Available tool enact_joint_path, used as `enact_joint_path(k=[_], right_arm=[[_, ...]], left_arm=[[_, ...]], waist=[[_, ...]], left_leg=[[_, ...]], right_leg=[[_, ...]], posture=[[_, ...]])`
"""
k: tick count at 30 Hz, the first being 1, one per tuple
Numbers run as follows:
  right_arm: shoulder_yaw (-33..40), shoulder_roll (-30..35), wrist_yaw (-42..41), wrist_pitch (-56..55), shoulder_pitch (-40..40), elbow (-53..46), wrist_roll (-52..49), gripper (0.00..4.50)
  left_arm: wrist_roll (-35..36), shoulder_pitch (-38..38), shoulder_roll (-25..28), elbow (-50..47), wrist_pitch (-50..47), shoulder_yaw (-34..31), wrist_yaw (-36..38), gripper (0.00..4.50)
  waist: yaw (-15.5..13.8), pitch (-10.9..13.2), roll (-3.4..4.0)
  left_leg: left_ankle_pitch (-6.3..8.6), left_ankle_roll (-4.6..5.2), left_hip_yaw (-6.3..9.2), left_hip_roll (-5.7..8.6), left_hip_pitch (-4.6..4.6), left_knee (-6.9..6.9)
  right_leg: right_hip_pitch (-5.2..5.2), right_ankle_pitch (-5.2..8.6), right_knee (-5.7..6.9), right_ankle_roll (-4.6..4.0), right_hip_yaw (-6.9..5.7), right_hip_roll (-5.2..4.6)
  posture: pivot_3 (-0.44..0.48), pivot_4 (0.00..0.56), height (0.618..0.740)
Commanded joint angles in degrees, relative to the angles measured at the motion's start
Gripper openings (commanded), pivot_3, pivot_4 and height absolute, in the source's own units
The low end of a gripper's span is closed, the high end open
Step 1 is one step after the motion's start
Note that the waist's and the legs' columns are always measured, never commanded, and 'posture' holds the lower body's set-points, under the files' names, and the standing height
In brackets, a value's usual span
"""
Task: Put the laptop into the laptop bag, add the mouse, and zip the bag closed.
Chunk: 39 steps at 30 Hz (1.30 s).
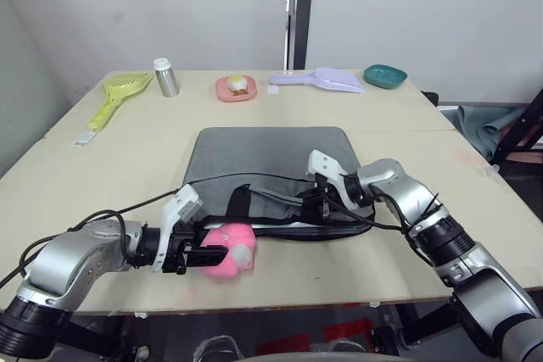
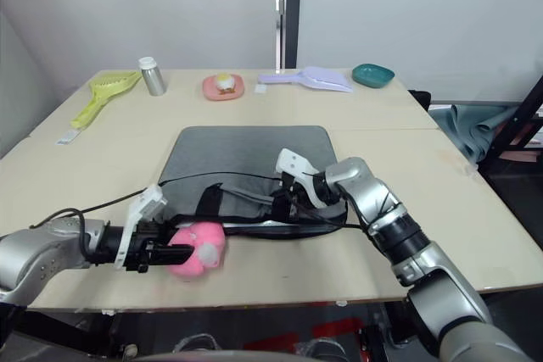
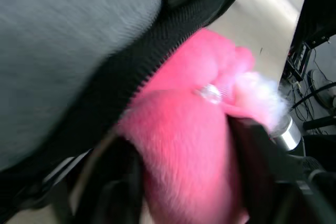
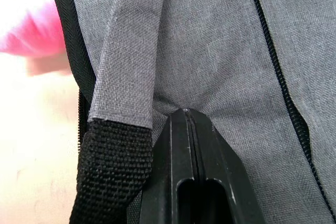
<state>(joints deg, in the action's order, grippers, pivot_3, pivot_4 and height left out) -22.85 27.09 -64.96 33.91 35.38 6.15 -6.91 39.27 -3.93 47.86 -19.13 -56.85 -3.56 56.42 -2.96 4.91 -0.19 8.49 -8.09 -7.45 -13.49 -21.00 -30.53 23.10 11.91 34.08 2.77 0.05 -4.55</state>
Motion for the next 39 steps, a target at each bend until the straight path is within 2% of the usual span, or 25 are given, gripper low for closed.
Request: enact_joint_path(k=[1, 2, 5, 8, 13, 18, 23, 27, 31, 34, 36, 39], right_arm=[[-1.88, 0.72, -1.11, 3.5, -2.58, 2.3, -0.17, 0.0], [-0.89, 1.06, -1.61, 3.65, -2.34, 1.18, -1.13, 0.0], [2.47, 3.09, -3.41, 4.53, -1.63, -3.05, -4.29, 0.0], [5.81, 5.78, -4.7, 5.92, -1.45, -7.63, -7.61, 0.0], [12.89, 11.46, -5.65, 8.38, -2.88, -17.06, -14.19, 0.0], [19.14, 17.57, -4.3, 9.64, -6.24, -24.73, -17.7, 0.0], [28.2, 22.33, -3.05, 13.5, -12.46, -34.02, -25.23, 0.0], [31.13, 23.49, -0.55, 14.63, -16.32, -36.47, -27.79, 0.0], [29.41, 22.69, 2.73, 13.71, -17.27, -35.18, -27.22, 0.0], [28.6, 22.38, 4.03, 13.0, -17.34, -34.26, -27.07, 0.0], [28.73, 22.65, 4.49, 12.82, -17.23, -34.11, -27.32, 0.0], [28.88, 23.09, 4.77, 12.8, -17.01, -34.27, -27.9, 0.0]], left_arm=[[5.79, -1.34, 1.24, -0.77, 1.03, -6.66, 3.9, 4.07], [7.92, -0.97, 1.89, -0.84, 0.22, -8.79, 5.35, 4.4], [15.73, 0.54, 4.53, -0.06, -3.47, -16.47, 9.81, 4.4], [20.71, 2.24, 6.49, 1.27, -6.18, -22.33, 11.63, 4.4], [22.15, 5.73, 7.75, 7.44, -6.83, -28.52, 12.94, 4.4], [17.86, 3.23, 7.23, 15.67, -5.66, -26.62, 7.87, 4.4], [15.06, 0.21, 5.95, 22.01, -5.77, -22.49, 6.79, 4.4], [13.92, -2.28, 4.78, 25.39, -6.58, -18.88, 7.15, 4.4], [10.93, -6.52, 2.6, 30.8, -7.19, -14.23, 5.46, 4.4], [8.35, -10.18, 0.22, 34.8, -7.87, -10.27, 4.29, 3.58], [6.05, -11.21, -0.81, 36.18, -7.19, -7.35, 4.21, 2.87], [4.07, -12.65, -2.23, 38.38, -6.26, -6.2, 3.76, 1.75]], waist=[[0.02, 0.15, -0.05], [0.04, 0.22, -0.1], [0.03, 0.67, -0.32], [-0.19, 1.39, 0.0], [-0.22, 1.79, 0.18], [-0.6, 1.81, 0.18], [-1.26, 1.82, 0.17], [-1.53, 1.83, 0.14], [-1.66, 1.86, 0.19], [-1.79, 1.86, 0.18], [-1.92, 1.86, 0.18], [-2.27, 1.86, 0.19]], left_leg=[[0.0, 0.0, 0.0, -0.01, -0.03, 0.0], [0.0, 0.0, 0.0, -0.03, -0.05, 0.0], [-0.01, -0.02, 0.01, -0.18, -0.13, 0.0], [-0.02, -0.06, -0.02, -0.22, -0.24, 0.02], [0.0, -0.15, -0.06, -0.28, -0.71, 0.02], [-0.23, 0.12, 0.03, -0.63, -0.97, -0.33], [-0.01, 0.17, 0.02, -0.66, -0.9, -0.65], [0.11, 0.04, 0.04, -0.67, -0.84, -0.99], [0.2, -0.11, 0.0, -0.67, -0.73, -1.3], [0.2, -0.11, -0.05, -0.66, -0.41, -1.49], [0.19, -0.11, -0.11, -0.65, -0.34, -1.55], [0.2, -0.11, -0.19, -0.64, -0.15, -1.54]], right_leg=[[0.03, 0.0, -0.01, 0.0, -0.01, 0.01], [0.04, 0.0, -0.01, 0.0, -0.02, 0.02], [0.19, -0.02, -0.05, -0.03, -0.08, 0.18], [0.36, -0.01, -0.04, -0.07, -0.11, 0.24], [0.84, 0.02, -0.04, -0.13, -0.11, 0.33], [0.99, 0.02, 0.08, -0.17, -0.19, 0.64], [0.95, 0.0, 0.34, -0.19, -0.08, 0.63], [0.96, 0.01, 0.74, -0.21, 0.0, 0.62], [0.92, 0.03, 1.19, -0.24, 0.15, 0.59], [0.77, 0.02, 1.43, -0.24, 0.27, 0.58], [0.76, 0.02, 1.52, -0.24, 0.38, 0.57], [0.61, 0.02, 1.52, -0.23, 0.45, 0.57]], posture=[[0.0, 0.15, 0.74], [0.0, 0.15, 0.74], [0.0, 0.15, 0.74], [0.0, 0.15, 0.74], [0.0, 0.15, 0.74], [0.0, 0.15, 0.74], [0.0, 0.15, 0.74], [0.0, 0.15, 0.74], [0.0, 0.15, 0.74], [0.0, 0.15, 0.74], [0.0, 0.15, 0.74], [0.0, 0.15, 0.74]])
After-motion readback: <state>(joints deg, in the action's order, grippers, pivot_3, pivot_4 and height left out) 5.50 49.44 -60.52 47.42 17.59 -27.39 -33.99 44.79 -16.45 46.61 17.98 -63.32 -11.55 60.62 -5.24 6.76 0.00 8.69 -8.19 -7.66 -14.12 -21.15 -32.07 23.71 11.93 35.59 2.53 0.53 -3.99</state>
